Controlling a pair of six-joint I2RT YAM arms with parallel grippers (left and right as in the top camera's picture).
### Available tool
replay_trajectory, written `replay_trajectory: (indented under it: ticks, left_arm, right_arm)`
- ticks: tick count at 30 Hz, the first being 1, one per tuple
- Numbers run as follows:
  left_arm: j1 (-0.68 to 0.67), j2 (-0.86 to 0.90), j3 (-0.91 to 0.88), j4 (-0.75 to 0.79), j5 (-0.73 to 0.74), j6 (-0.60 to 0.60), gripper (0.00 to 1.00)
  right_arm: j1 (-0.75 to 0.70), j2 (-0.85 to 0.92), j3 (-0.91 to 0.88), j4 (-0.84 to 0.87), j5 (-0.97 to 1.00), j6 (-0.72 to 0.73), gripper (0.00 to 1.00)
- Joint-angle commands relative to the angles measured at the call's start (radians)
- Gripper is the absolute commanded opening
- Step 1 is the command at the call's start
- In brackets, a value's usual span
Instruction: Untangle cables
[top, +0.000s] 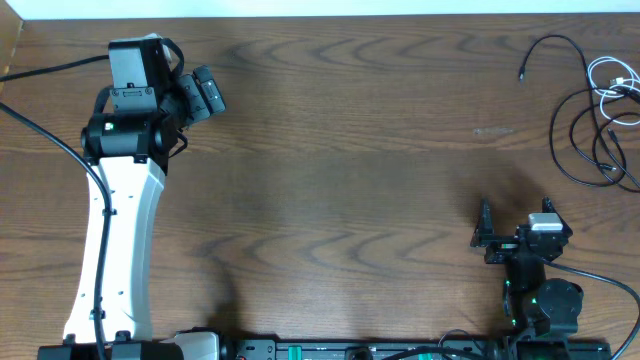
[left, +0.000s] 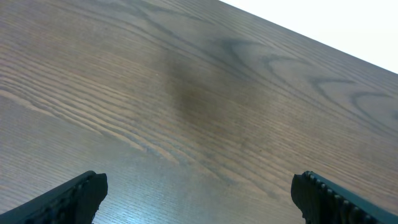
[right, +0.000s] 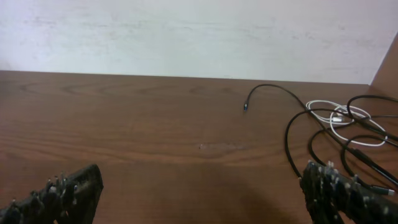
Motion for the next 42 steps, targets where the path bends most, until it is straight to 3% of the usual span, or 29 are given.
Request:
replay_trajectory:
  ticks: [1,18,23,25,30,37,42]
  left_arm:
    - [0.004,0.008,0.0,-0.002,-0.006,0.002,1.0]
    - [0.005,-0.042,-0.015,-0.06,-0.044,0.017,1.0]
    - [0.005,-0.244,-0.23,0.221,-0.047,0.018,1.0]
    - [0.006,-0.398,-0.426,0.416,-0.031,0.054,1.0]
    - [0.006,-0.664,-0.755,0.677,-0.024,0.104,1.0]
    - [0.006,-1.022,-1.151,0.876,0.018,0.174,1.0]
    - [0.006,-1.221,-1.335,0.913,0.02,0.215,1.0]
  right_arm:
    - [0.011,-0.007,-0.003,-0.003,-0.006,0.013,0.99]
    - [0.011,-0.007,-0.003,-0.003,-0.005,0.013,0.99]
    - [0.011,-0.007,-0.003,-0.003,-0.006,0.013,0.99]
    - [0.011,-0.007,-0.003,-0.003,-0.006,0.013,0.99]
    - [0.011,-0.007,-0.003,-0.003,-0.005,0.013,0.99]
    - [0.011,-0.007,-0.003,-0.003,-0.005,0.013,0.99]
    - [0.011,-0.007,-0.003,-0.003,-0.006,0.013,0.99]
